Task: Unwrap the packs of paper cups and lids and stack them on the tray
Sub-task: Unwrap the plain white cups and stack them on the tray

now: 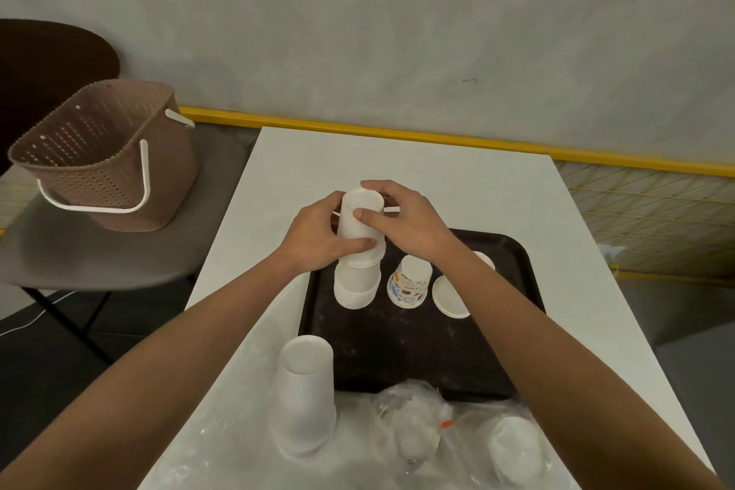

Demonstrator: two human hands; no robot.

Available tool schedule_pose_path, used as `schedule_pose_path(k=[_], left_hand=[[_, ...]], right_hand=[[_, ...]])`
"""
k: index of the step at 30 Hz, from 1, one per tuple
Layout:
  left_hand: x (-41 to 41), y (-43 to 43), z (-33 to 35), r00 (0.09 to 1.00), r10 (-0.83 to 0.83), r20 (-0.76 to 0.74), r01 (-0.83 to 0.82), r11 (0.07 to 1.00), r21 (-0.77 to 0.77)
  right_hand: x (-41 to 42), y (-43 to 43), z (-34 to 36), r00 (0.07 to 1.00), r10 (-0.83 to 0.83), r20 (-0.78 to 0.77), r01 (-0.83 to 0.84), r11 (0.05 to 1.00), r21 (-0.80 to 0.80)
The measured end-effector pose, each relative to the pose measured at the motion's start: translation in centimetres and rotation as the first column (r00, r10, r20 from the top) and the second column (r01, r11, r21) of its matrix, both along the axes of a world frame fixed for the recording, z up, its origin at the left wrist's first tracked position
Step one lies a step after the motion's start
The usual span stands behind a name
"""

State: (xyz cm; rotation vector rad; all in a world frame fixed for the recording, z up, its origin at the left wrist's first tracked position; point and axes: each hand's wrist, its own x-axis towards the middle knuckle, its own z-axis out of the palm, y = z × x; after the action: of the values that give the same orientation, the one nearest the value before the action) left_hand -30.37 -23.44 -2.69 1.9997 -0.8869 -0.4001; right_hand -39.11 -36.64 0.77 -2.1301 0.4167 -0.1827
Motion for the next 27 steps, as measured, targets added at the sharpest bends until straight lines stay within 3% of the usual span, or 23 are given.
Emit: schedule_pose_path(k=[11,22,27], left_hand=[[-0.5,0.7,-4.3,0.998,-0.062,-0.005,0.062,0.988,0.139],[-0.3,0.3,-5.0,0.998,-0.054,-0.017,0.056,0.987,0.149],[-0.3,0.9,-5.0,0.995,-0.064,-0.077,0.078,0.978,0.195]], right_hand=[[-1.1,-0.1,-4.4,0.995,0.047,-0.082,-0.039,0.994,0.098],[-1.1,-0.1,-5.2,0.997,0.005,-0.082,0.005,0.993,0.119],[-1.2,0.4,-4.8,0.996,0.010,-0.085,-0.009,1.000,0.003]])
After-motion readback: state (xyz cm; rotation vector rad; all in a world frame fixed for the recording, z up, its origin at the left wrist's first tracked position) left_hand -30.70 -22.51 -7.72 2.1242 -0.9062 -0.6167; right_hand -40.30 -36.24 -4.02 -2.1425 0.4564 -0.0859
